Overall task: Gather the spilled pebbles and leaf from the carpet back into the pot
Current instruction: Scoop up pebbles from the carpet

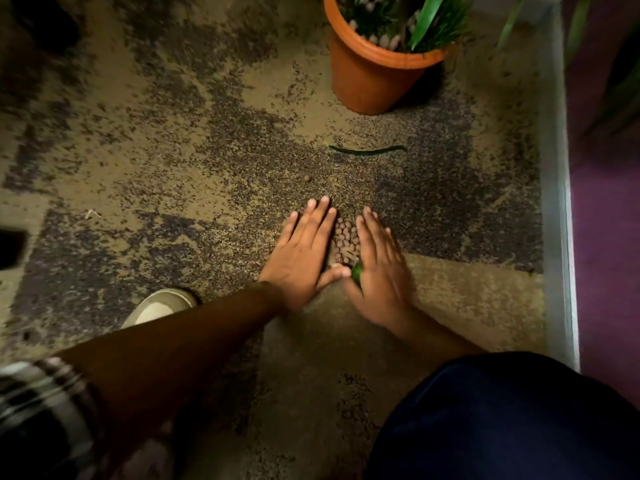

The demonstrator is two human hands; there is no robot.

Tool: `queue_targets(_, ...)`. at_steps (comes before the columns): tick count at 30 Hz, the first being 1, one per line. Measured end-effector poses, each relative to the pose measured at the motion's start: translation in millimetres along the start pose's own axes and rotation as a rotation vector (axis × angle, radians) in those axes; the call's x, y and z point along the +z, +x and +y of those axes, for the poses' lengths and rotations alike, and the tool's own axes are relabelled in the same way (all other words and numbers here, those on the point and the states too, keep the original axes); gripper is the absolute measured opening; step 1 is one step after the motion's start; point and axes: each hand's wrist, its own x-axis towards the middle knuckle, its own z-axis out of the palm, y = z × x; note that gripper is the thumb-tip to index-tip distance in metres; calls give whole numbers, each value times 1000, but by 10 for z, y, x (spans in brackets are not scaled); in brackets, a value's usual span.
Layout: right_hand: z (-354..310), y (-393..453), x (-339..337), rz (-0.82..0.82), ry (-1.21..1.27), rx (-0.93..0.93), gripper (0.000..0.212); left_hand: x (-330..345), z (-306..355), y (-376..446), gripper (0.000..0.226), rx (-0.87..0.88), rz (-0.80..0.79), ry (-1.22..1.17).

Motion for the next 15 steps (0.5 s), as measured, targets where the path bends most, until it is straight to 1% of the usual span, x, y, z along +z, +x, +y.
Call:
queue_targets(2, 53, 112, -64, 84, 208, -40, 77, -41, -27, 26, 97, 34, 34, -89)
queue_targets(3, 94, 134, -110, 148, 304, -46, 73, -75, -72, 0, 93, 68, 37, -97)
queue_targets(5, 145, 149, -228, 267, 415, -47, 66, -124, -227, -109, 89, 153, 6, -37)
queue_targets(6, 163, 161, -261, 281, 445, -32, 66, -139, -322, -181, 89, 193, -32, 11)
queue_targets(7, 179, 188, -273, 261, 442, -10, 65, -146, -414, -251, 90, 223, -76, 60)
queue_targets(9, 185, 281, -247, 158, 330, 2, 63, -140, -543, -367, 91, 248, -129, 123)
queue_targets(11, 142, 360, -197, 74, 190, -61, 56, -132, -562, -418, 90, 228, -145, 122)
queue_targets(13, 44, 388, -202, -6, 54, -145, 46, -126, -520, -420, 86, 183, -136, 119)
queue_targets(15, -81, 374, -266, -87, -57, -166, 46, -126, -454, -413, 76, 162, -81, 120)
